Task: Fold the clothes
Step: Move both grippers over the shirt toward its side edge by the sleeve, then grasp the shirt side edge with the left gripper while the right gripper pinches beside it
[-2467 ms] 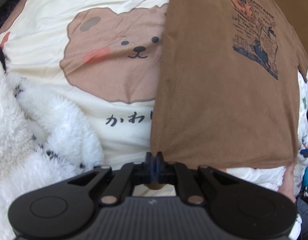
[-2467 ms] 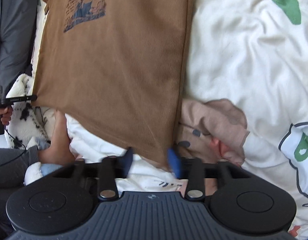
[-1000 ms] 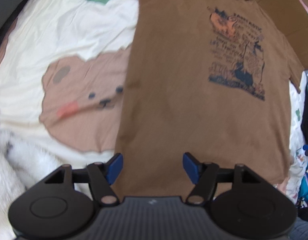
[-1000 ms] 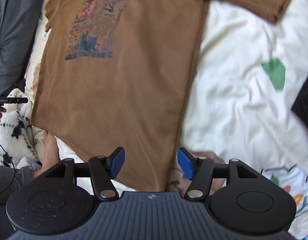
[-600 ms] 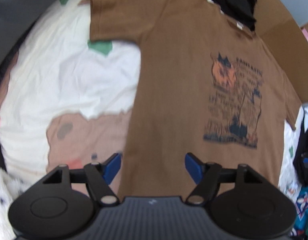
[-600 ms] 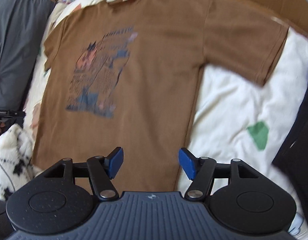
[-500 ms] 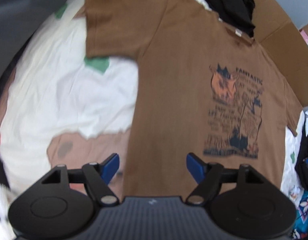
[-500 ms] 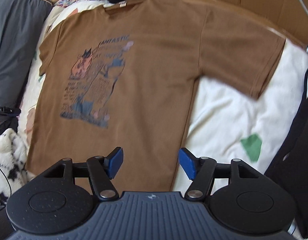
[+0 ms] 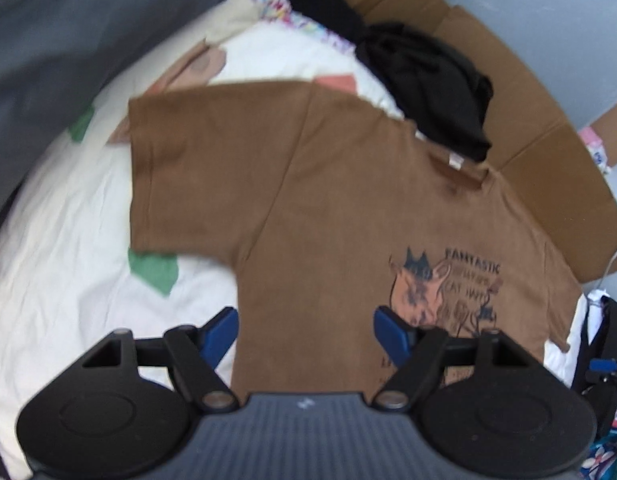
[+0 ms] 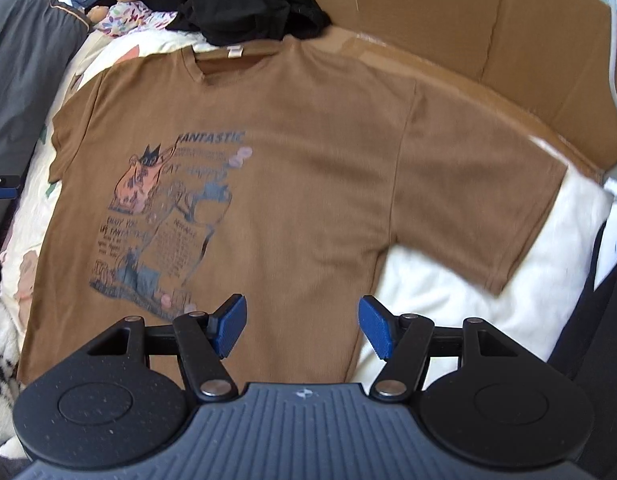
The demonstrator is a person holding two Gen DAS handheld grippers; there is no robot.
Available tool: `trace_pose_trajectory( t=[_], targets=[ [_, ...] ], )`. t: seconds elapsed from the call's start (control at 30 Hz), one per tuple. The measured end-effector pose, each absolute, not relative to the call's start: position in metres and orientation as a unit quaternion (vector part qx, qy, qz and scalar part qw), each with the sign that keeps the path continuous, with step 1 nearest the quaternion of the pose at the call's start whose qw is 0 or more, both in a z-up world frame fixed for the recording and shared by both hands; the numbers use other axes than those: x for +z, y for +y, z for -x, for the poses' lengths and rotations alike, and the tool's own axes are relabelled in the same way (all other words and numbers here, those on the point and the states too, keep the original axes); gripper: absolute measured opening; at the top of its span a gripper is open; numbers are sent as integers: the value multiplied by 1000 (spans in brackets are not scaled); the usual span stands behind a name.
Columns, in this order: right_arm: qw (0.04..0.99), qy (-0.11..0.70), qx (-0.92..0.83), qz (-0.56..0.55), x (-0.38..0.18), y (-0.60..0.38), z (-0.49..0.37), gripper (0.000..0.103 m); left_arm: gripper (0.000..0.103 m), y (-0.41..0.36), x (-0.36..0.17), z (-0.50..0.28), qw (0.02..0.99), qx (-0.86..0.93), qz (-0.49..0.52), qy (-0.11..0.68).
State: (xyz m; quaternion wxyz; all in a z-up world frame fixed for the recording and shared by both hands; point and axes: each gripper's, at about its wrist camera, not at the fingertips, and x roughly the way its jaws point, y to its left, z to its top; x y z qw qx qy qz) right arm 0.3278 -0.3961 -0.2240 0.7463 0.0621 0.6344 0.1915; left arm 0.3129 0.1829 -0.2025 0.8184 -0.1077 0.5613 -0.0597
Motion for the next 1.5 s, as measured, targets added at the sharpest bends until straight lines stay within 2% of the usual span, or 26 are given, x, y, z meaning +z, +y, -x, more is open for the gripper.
trace_pose_trajectory(
  t=[0.17, 0.53, 0.6, 0.63, 0.67, 1.0, 1.13, 1.27, 1.5],
  targets=[
    [753, 623, 209, -49, -215, -362, -345, 67, 69, 200, -212, -314, 831, -41, 130, 539],
    [774, 579, 253, -23, -194, -261, -376, 67, 68, 266, -240, -315, 835, 14, 189, 517],
    [772, 576, 268, -22, -194, -239, -378, 67, 60, 278, -245, -315, 831, 24, 209, 516],
    [774, 572, 271, -22, -193, -228, -380, 67, 52, 282, -249, -315, 828, 25, 216, 517],
    [776, 567, 274, -22, -192, -218, -381, 67, 49, 285, -252, -316, 826, 23, 222, 517],
    [787, 531, 312, -35, -186, -114, -391, 65, 42, 312, -298, -318, 794, 58, 344, 498],
    [783, 525, 330, -46, -195, -80, -387, 47, 33, 316, -311, -319, 782, 65, 383, 487],
    [773, 521, 360, -31, -207, -44, -377, 29, 32, 322, -323, -318, 767, 79, 420, 479],
    [764, 514, 389, -26, -216, -10, -370, 24, 30, 328, -341, -311, 741, 83, 468, 474]
  ],
)
